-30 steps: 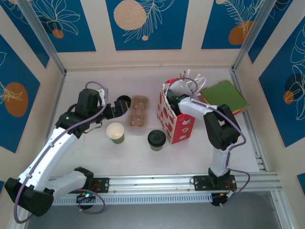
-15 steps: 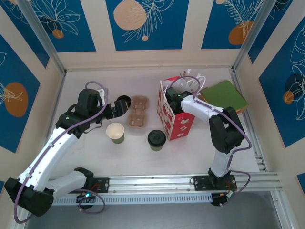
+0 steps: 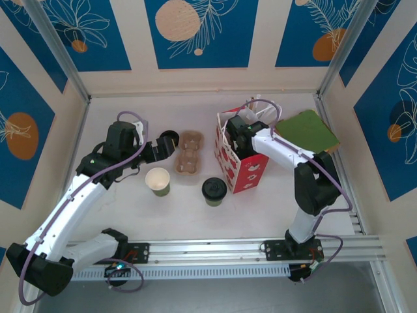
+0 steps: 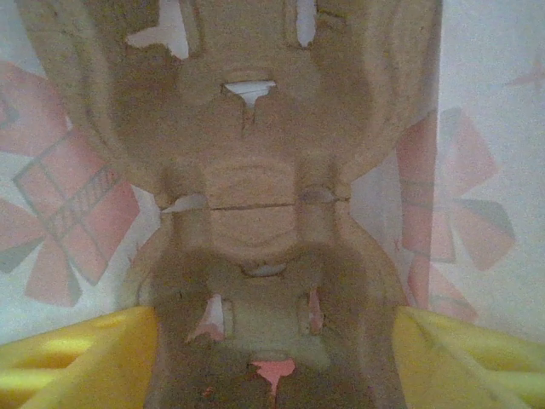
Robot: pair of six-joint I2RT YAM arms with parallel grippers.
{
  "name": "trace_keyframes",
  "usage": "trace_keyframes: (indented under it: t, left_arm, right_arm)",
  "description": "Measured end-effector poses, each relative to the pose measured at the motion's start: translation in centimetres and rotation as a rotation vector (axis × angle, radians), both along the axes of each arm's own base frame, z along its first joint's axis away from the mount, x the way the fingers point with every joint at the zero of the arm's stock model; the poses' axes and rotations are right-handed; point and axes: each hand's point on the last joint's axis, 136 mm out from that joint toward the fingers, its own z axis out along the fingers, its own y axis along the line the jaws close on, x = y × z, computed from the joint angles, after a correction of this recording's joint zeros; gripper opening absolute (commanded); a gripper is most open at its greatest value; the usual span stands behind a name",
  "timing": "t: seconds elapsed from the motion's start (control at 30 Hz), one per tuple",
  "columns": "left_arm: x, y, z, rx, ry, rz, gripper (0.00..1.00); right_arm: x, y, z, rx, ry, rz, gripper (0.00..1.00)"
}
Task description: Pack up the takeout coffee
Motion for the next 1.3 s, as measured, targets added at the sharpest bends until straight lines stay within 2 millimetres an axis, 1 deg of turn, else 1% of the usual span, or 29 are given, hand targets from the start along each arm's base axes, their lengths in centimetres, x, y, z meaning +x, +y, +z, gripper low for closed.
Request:
trace_keyframes:
  t: [0.13,0.3,0.43,0.53,1.0,1.3]
  left_arm:
    - [0.0,-0.1,0.0,0.0,0.0,-0.002,1.0]
    - [-0.1,-0.2,0.0,-0.001,0.0,-0.005,1.0]
    - [-0.1,-0.2,0.0,-0.001,0.0,-0.008,1.0]
    - [-0.2,-0.3,0.0,-0.001,0.0,-0.01,1.0]
    - [-0.2,-0.5,0.0,-0.001,-0.001,-0.017,1.0]
    - [-0.2,-0.7,-0.3,0.004,0.008,-0.021,1.0]
  right_arm:
    - [0.3,0.1,1.2,0.013,-0.025,-0.007,0.77]
    - [0.7,0.3,3.2,0.035,-0.064,-0.014,0.79]
    - [0.9,0.4,4.4,0.05,-0.087,-0.018,0.79]
    - [0.9,0.3,4.7,0.053,-0.09,-0.024,0.79]
    - [0.6,0.0,4.8,0.05,-0.08,-0.037,0.8]
    - [1.0,0.2,6.2,0.067,-0.107,-0.041,0.81]
